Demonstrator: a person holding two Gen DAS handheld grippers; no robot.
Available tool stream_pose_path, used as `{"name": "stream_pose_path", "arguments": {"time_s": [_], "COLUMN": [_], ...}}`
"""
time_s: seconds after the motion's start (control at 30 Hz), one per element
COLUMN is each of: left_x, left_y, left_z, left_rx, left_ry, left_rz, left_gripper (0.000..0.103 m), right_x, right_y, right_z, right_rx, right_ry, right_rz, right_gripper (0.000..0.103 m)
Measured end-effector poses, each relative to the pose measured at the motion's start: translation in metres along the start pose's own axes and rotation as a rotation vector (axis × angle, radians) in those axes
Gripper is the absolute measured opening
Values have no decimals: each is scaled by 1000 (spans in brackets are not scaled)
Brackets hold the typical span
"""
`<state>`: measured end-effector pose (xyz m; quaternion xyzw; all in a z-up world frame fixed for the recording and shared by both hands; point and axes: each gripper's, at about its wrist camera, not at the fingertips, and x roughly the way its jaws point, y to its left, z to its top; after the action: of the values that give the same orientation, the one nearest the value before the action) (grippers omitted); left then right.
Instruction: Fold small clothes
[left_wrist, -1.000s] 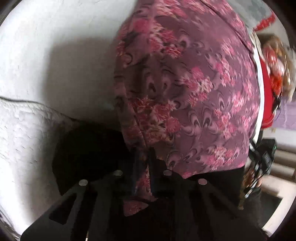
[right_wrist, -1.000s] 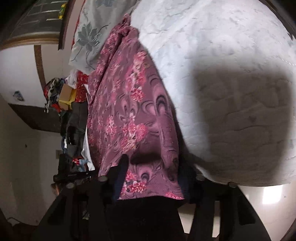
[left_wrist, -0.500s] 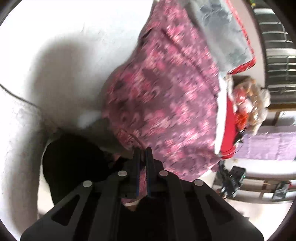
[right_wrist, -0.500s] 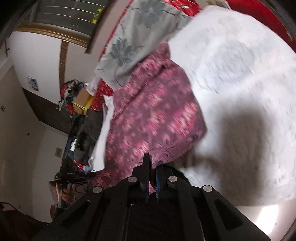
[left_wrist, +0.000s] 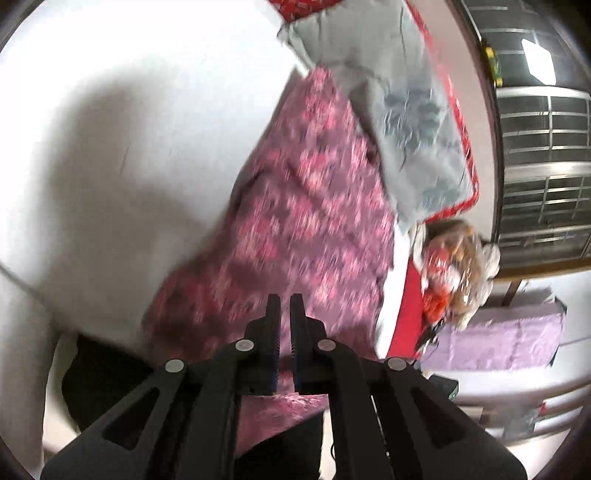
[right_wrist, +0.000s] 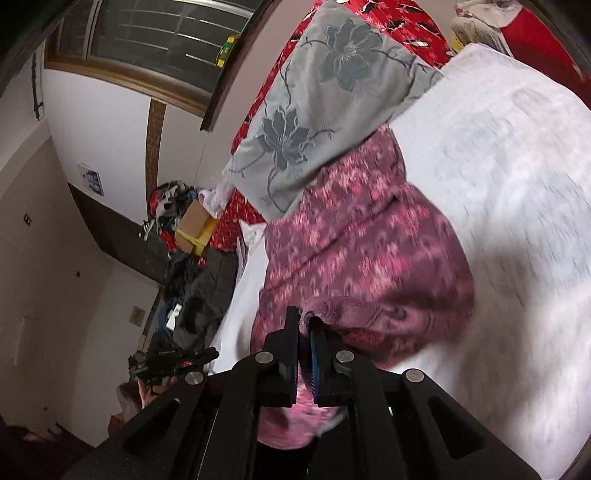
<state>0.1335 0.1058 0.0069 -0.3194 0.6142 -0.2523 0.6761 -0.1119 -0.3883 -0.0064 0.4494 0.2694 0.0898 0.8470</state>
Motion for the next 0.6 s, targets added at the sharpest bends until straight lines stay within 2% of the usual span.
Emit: {"name": "stream_pose_path", "arguments": {"time_s": [0.07, 0.13, 0.2, 0.27, 0.3, 0.33, 0.37, 0.4, 0.5, 0.57, 0.6], "left_x": [4, 8, 14, 21, 24, 28, 32, 36, 46, 55, 57], "left_y": [-4, -9, -11, -8, -3, 1, 6, 12, 23, 31, 35], "left_z": [16, 21, 18, 7, -2, -11, -23, -35, -70, -85, -89], "left_rx": [4, 37, 94, 154, 176, 187, 200, 215, 245, 250, 244], "left_ry": [-16, -5, 34, 97, 130, 157, 186, 211, 282, 309, 314], "left_rz": [6, 44, 117, 180, 201, 219, 242, 272, 310, 323, 325], "left_gripper": [3, 3, 4, 10, 19, 34, 41, 45, 46, 51, 58], "right_x": [14, 28, 38, 38, 36, 34, 31, 27, 16, 11, 7], "right_y": [1, -3, -8, -12, -14, -18, -21, -25, -37, -40, -42], "right_z": [13, 23, 28, 26, 23, 20, 17, 12, 1, -4, -7], "right_rx": [-7, 0, 12, 11, 13, 19, 25, 37, 75, 85, 90], "right_ry": [6, 24, 43, 54, 57, 59, 63, 65, 70, 69, 68], "right_rz": [-15, -42, -68, -80, -84, -94, -106, -119, -141, -145, -144], "right_gripper": [4, 5, 4, 5, 5, 5, 5, 5, 5, 5, 5]}}
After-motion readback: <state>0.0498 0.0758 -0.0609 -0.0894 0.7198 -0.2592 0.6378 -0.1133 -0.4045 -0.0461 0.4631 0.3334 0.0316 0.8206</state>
